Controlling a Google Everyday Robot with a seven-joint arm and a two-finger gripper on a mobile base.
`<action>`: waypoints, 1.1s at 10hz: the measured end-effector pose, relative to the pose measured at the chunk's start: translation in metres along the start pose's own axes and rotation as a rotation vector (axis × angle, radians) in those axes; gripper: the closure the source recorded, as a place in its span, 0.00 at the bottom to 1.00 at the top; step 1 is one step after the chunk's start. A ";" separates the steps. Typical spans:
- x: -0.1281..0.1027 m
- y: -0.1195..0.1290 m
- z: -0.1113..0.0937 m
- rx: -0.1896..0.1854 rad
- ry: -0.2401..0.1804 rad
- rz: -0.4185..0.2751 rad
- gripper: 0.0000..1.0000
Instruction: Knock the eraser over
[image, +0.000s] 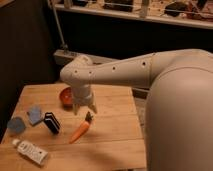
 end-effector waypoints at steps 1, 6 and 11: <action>0.000 0.000 0.000 0.000 0.000 0.000 0.35; 0.000 0.000 0.000 0.000 0.000 0.000 0.35; 0.001 0.005 -0.004 -0.002 -0.016 -0.036 0.35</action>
